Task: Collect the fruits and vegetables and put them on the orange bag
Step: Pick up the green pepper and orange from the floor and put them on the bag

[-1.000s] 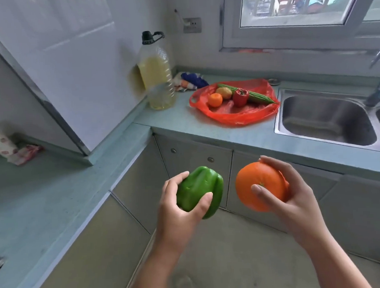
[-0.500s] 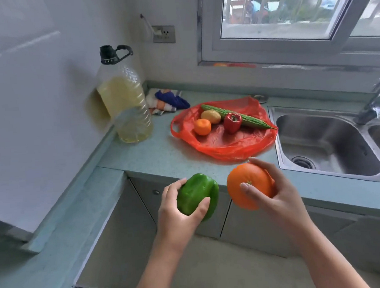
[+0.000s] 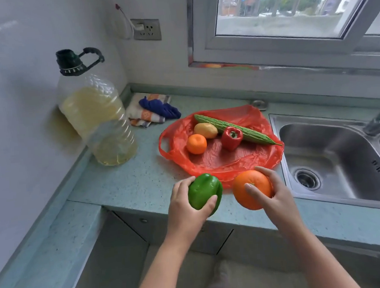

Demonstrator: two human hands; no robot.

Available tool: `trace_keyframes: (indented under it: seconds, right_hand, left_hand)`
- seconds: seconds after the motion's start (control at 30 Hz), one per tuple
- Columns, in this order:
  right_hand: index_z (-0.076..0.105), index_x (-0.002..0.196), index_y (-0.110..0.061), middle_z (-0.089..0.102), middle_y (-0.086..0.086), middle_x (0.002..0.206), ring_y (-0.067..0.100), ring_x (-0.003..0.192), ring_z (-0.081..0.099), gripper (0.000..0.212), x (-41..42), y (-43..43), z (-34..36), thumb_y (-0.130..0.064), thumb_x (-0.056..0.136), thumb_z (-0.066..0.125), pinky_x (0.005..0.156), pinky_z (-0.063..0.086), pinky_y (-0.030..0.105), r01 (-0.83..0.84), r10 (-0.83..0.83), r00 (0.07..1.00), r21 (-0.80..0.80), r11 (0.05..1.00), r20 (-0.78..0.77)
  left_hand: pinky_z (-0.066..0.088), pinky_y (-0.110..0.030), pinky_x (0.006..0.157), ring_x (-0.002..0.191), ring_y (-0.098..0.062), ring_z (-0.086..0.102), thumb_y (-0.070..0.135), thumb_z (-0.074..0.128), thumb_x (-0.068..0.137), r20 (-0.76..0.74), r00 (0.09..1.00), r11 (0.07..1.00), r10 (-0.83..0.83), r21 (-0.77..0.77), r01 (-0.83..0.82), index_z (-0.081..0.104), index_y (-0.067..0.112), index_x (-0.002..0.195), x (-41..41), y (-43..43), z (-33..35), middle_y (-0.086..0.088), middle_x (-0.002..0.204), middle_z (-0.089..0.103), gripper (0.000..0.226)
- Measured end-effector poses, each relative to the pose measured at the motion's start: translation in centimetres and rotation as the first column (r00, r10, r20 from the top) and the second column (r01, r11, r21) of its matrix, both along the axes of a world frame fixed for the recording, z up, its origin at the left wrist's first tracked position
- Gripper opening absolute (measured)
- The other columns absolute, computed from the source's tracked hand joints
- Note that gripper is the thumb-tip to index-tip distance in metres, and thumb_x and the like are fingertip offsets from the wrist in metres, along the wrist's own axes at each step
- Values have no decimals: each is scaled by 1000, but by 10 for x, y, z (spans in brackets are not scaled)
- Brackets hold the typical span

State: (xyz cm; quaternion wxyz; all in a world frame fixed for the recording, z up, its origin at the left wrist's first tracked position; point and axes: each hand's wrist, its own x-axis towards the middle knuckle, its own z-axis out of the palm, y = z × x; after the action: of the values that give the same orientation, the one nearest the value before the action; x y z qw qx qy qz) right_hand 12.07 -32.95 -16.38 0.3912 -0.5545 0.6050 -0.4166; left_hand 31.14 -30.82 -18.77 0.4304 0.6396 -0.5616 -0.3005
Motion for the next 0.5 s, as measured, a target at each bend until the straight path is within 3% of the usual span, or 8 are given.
trace_keyframes:
  seconds: [0.23,0.37,0.5]
  right_hand:
    - [51,117,-31,52,4,119,20,102,54,59,-27,-88,-31,-47,62,67,87,49,44,18,-18,1000,52,999,0]
    - [52,118,-26,53,3,119,18,103,53,62,-41,-135,-53,-45,61,66,88,43,34,13,-11,999,78,997,-33]
    - [51,119,-23,51,2,115,16,104,49,63,-47,-168,-75,-44,60,65,86,35,26,-10,16,998,103,995,-60]
  left_hand:
    - [34,-18,90,108,-11,46,45,72,69,166,984,994,-68,96,52,48,17,124,-27,-90,-15,7,117,43,66]
    - [29,-16,90,111,-18,48,57,60,61,311,948,991,-64,134,22,52,13,122,-43,-137,-29,-1,119,51,77]
    - [30,-22,96,113,-22,46,46,75,64,385,920,985,-72,171,6,47,11,126,-51,-170,-43,-4,121,52,76]
